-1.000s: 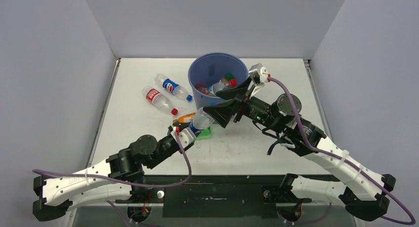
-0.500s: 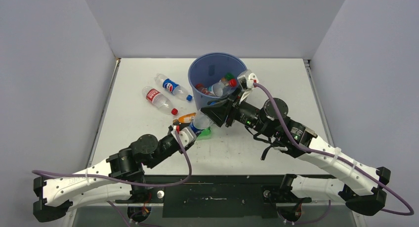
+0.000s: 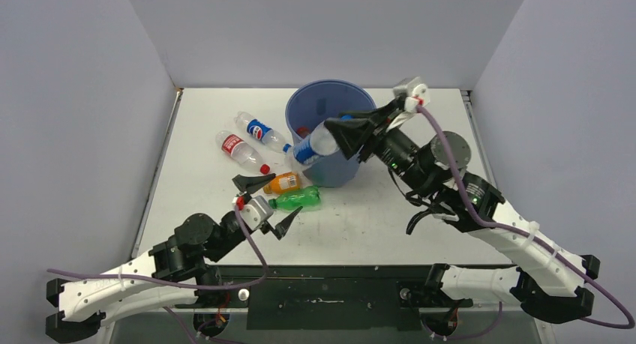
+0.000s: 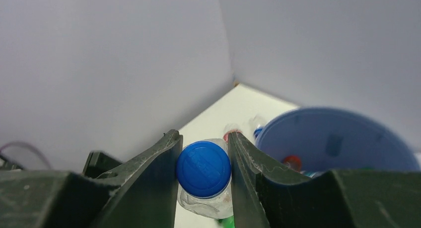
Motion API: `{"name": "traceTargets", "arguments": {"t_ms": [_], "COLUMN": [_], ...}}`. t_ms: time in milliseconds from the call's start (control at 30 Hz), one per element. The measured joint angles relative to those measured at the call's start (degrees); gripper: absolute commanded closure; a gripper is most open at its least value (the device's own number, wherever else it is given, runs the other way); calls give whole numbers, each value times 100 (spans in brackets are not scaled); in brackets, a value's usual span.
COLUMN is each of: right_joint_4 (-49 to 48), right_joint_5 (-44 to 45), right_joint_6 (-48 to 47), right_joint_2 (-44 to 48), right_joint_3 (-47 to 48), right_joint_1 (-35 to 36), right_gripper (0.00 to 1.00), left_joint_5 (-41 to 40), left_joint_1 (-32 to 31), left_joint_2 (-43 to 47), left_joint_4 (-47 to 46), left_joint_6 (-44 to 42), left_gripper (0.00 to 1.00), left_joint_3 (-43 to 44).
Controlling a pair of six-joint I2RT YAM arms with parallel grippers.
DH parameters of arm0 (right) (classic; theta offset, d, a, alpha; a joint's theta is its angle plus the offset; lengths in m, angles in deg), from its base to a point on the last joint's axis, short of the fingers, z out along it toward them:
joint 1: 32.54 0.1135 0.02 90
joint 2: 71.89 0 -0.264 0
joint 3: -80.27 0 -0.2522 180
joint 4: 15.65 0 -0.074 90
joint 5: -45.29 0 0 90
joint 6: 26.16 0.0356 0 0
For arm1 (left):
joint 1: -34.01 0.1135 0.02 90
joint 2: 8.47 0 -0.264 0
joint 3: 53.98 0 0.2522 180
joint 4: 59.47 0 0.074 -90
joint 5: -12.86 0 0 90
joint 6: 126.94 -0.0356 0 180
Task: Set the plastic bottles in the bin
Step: Place the plastic bottle in the trash bin.
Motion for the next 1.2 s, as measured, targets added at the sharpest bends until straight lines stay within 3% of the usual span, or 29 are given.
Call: {"name": "traceTargets", "arguments": {"t_ms": [233,433,733,967,1200], "right_joint_4": [-905,-1373,-249,555,688], "right_joint_5": [1694,2743,2664,1882,691], "right_joint_6": [-1250,-1821,-1054,-496,-133], "right_joint_2": [-260,-975,-2470,-2640,-2603], "right_joint_3": [1108,1093,881,999,769], "right_joint_1": [-31,-431,-1773,-2037,-2192], "right_gripper": [95,95,95,95,95], "left_joint_5": [-431,-704,-892,-892,-887], "left_joint_1": [42,120,251,317,361], "left_joint_2": [763,787,649,573,479], "left_joint_4": [-678,-881,-901,-901,-901], "left_joint_6": [-111,-219,-273,-278,-271], "left_gripper": [4,4,4,4,4], "left_joint_3": [-424,-496,-496,-498,-498]}}
